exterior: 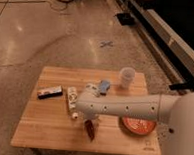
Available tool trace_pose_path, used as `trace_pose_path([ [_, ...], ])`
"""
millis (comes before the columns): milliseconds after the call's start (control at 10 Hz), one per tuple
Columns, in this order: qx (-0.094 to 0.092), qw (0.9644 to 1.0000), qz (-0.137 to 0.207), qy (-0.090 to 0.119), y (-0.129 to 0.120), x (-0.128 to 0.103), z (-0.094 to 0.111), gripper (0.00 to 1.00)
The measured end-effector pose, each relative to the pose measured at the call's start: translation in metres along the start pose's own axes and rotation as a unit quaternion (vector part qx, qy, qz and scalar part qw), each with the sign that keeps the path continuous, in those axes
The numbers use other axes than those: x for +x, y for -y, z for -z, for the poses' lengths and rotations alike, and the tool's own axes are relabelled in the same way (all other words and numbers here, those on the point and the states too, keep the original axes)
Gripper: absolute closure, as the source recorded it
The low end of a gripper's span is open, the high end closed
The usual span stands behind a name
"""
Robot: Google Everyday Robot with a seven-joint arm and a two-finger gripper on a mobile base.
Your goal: Place the pepper in the ceramic bowl
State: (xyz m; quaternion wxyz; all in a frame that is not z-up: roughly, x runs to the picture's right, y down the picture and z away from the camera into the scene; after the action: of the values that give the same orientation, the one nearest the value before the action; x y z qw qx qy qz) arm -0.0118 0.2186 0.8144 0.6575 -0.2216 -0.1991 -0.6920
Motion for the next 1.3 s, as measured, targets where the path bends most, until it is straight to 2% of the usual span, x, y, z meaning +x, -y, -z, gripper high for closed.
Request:
trace_pose_path([
  [300,-0.005,0.9999,-0.002,0.009,-0.010,-0.006,-0.004,0.35],
  [600,-0.013,0.9997,-0.007,0.019,-0.016,-0.011,-0.009,0.59],
  [700,-0.017,0.9995,-0.014,0.022,-0.019,-0.012,-0.008,0.71],
  [900,-0.023,0.9991,-0.030,0.018,-0.022,-0.008,0.000,0.89],
  [1000,-0.023,0.9988,-0.041,0.012,-0.022,-0.003,0.010,0.94],
  [1300,-0.016,0.9973,-0.072,-0.004,-0.024,0.016,0.040,0.94],
])
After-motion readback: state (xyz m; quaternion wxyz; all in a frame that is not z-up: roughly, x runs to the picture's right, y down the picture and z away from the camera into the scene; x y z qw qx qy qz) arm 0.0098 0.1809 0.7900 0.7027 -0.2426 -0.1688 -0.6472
